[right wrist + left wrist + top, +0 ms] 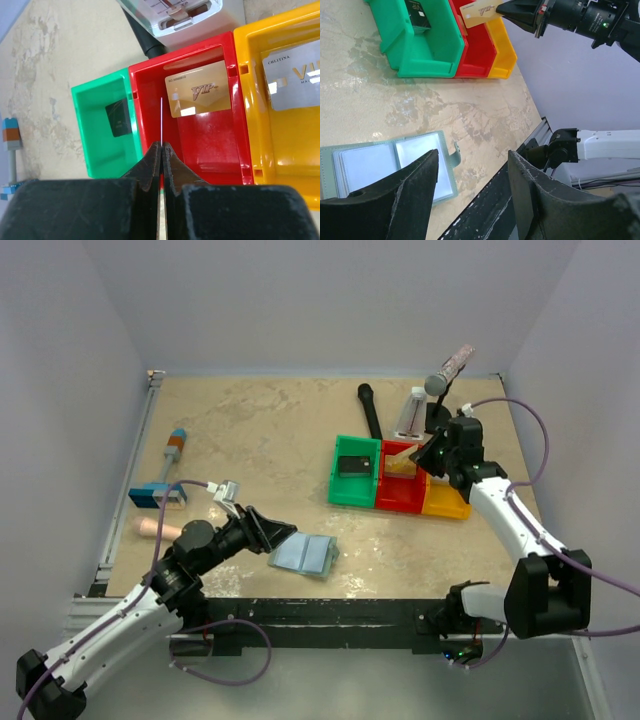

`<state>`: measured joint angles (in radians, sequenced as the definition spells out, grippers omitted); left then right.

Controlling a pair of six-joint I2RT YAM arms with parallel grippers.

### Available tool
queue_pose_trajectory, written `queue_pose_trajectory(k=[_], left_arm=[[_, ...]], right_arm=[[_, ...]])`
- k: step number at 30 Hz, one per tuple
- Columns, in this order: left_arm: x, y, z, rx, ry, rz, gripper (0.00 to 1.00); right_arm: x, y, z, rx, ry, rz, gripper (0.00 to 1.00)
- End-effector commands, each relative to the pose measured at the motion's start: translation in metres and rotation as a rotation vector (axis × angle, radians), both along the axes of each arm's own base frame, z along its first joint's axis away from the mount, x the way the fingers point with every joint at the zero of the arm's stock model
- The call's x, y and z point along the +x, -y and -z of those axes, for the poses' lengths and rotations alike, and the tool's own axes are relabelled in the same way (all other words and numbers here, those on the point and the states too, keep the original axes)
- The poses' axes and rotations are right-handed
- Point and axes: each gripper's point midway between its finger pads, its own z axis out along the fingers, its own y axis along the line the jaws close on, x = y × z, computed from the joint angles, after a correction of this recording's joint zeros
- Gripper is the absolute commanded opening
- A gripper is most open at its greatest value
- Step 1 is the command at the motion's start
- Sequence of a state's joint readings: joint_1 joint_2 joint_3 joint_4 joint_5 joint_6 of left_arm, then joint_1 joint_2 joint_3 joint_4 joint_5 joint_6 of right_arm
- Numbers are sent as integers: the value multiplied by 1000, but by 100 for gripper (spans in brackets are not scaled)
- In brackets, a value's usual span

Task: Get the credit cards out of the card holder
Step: Place the credit card in the storage box.

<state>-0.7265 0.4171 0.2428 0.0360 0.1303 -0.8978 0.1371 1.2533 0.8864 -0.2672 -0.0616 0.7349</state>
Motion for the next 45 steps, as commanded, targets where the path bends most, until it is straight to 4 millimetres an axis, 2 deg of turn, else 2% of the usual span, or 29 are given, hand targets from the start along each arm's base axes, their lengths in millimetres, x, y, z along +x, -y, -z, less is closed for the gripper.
queue_pose_trajectory(k=[1, 9, 16, 24, 33, 45], left_arm=[[1, 4, -7, -20, 24, 19, 62], [-4, 9, 0, -40, -11, 50, 61], [-2, 9, 4, -29, -16, 43, 61], [0, 10, -1, 1, 6, 52, 62], [1, 12, 0, 1, 4, 59, 62], [0, 13, 3, 0, -2, 63, 62]], right_arm=[[24, 1, -14, -3, 67, -4, 0], [40, -5, 3, 8, 30, -22, 0], [49, -1, 14, -5, 5, -18, 0], [53, 1, 33, -18, -41, -33, 0], [51, 12, 40, -31, -71, -13, 0], [50, 17, 35, -36, -70, -3, 17]])
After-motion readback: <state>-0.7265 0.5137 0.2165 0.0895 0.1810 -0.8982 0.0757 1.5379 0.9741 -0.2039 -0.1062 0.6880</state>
